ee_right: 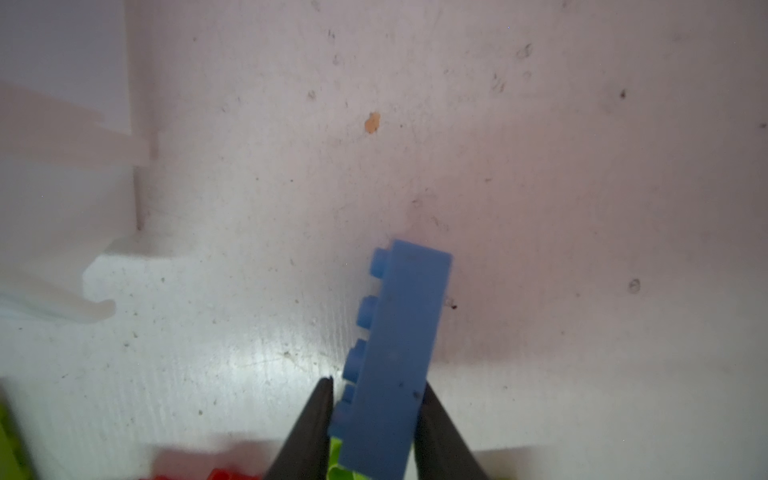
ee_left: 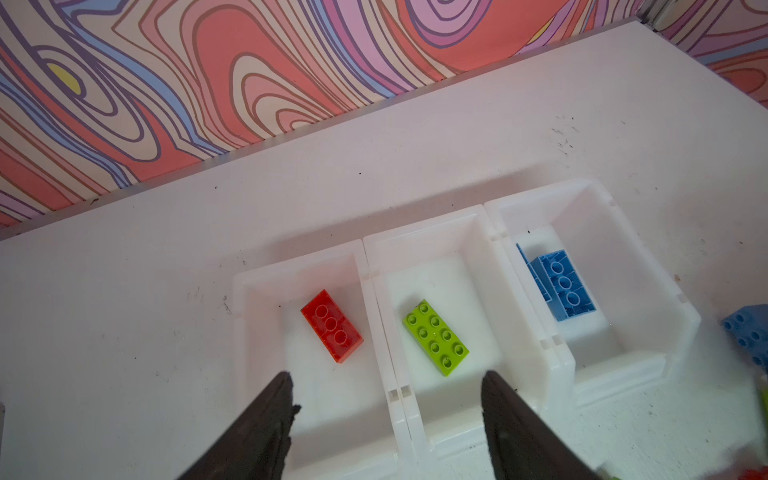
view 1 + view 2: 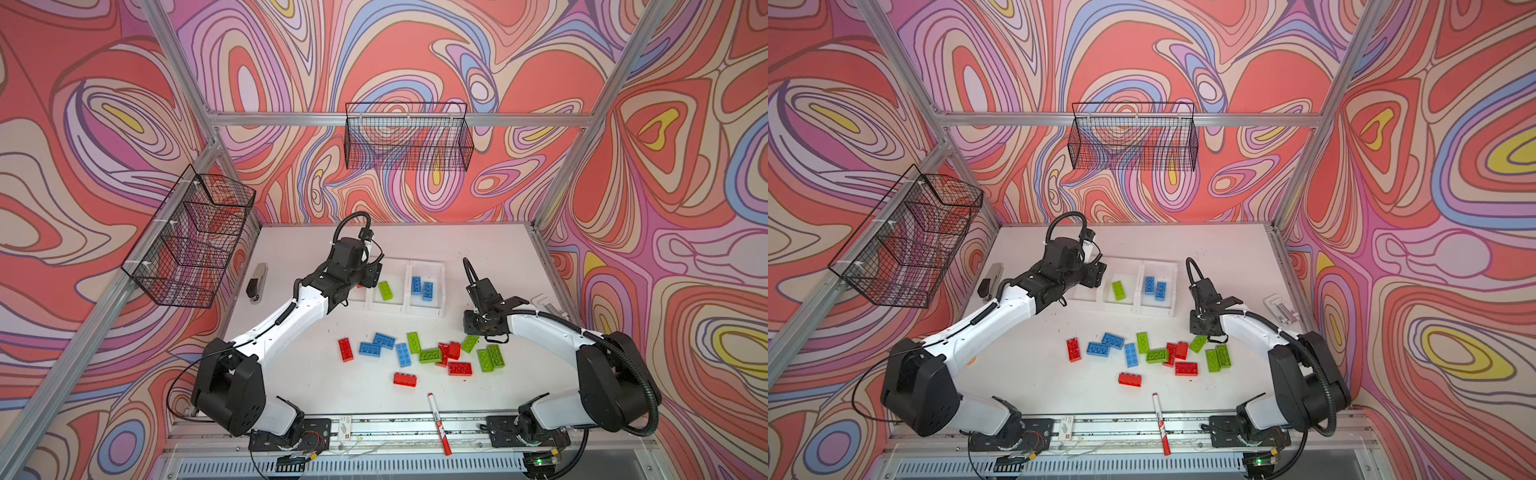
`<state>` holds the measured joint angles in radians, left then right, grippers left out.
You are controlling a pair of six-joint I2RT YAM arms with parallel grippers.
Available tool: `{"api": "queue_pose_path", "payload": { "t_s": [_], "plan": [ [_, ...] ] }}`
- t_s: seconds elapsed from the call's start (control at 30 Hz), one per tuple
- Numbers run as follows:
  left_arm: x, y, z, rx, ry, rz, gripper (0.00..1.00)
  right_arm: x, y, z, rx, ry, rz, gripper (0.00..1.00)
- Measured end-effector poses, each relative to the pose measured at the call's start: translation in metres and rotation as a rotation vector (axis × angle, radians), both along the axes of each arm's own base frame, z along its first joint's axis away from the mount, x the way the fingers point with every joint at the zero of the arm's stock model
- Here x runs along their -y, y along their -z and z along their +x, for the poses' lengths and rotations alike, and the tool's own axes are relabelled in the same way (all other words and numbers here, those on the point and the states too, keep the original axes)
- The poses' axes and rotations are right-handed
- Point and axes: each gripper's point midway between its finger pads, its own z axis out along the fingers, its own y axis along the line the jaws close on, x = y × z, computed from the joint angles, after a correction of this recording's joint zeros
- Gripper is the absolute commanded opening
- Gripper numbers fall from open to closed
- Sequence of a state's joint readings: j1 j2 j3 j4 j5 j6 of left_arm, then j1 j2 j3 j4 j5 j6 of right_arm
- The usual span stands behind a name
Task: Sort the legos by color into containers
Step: 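Grasp a blue brick with the right gripper and carry it to the tray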
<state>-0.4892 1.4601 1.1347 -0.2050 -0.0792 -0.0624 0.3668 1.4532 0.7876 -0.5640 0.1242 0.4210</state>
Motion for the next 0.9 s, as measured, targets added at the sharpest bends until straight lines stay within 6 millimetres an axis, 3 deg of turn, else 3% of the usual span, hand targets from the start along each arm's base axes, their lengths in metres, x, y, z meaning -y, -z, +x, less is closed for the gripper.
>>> {"api": "queue_pose_path", "payload": {
  "t_s": [0.13,0.33,0.53,0.7,0.8,0.9],
  "plan": [
    [-0.003,0.01,-0.003,-0.022,-0.009,0.001,0.73,0.0,-0.001,0.004,0.008,0.001,-0.009,0.09],
    [-0.009,0.02,-0.014,-0.035,-0.017,-0.03,0.73,-0.007,-0.022,0.021,0.054,-0.025,-0.001,0.06],
    [-0.021,0.025,-0.036,-0.048,-0.044,-0.06,0.73,-0.049,-0.086,0.056,0.212,-0.14,0.029,0.06],
    [-0.044,0.021,-0.063,-0.053,-0.114,-0.077,0.75,-0.088,-0.14,0.082,0.362,-0.21,0.121,0.07],
    [-0.056,0.02,-0.079,-0.055,-0.158,-0.104,0.76,-0.106,-0.14,0.096,0.375,-0.239,0.155,0.08],
    [-0.066,0.028,-0.095,-0.069,-0.191,-0.132,0.76,-0.122,-0.118,0.105,0.336,-0.264,0.172,0.1]
  ]
}}
